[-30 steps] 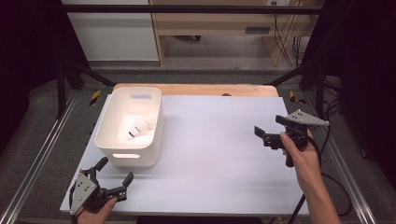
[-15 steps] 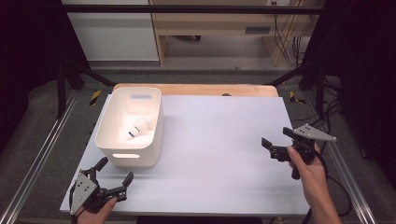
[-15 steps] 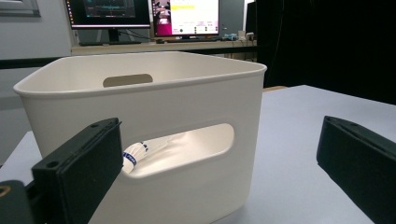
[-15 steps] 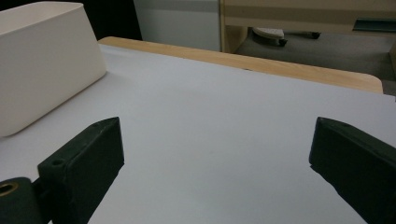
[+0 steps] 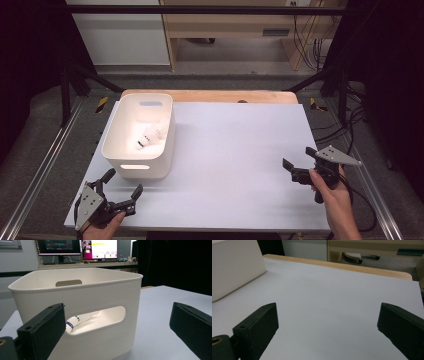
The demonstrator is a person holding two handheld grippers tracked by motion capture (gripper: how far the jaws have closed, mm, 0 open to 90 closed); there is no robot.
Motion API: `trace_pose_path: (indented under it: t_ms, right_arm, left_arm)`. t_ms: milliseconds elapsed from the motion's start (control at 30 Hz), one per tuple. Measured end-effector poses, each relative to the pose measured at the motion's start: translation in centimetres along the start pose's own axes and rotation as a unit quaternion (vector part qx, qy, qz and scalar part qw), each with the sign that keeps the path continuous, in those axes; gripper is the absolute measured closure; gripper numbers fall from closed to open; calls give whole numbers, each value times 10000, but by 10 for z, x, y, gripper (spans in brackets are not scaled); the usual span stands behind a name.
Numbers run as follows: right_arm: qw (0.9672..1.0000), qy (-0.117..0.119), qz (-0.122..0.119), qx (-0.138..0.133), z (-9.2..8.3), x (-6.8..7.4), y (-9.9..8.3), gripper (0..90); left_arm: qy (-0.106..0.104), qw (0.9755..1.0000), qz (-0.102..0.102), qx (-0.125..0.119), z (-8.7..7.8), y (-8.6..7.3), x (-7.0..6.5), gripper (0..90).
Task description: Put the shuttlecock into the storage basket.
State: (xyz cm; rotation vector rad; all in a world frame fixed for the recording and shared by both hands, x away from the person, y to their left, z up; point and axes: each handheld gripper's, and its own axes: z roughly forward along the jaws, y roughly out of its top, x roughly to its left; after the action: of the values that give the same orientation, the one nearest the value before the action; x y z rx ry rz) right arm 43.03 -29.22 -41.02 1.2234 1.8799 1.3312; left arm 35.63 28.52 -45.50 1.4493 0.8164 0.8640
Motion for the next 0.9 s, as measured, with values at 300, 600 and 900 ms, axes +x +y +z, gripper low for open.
trace_pose_path:
  t_ms: [300,600,900]
  right_arm:
    - [9999,-69,-77,-108,-5,2,-15,40]
    - [9995,-112,-76,-290,-9,5,-28,40]
    - [9990,-110,-70,-433,-11,7,-38,39]
  left_arm:
    - [-3,10000,7,-15,0,0,0,6]
    - [-21,10000,15,-1,0,0,-1,6]
    - [-39,10000,21,0,1,0,-1,6]
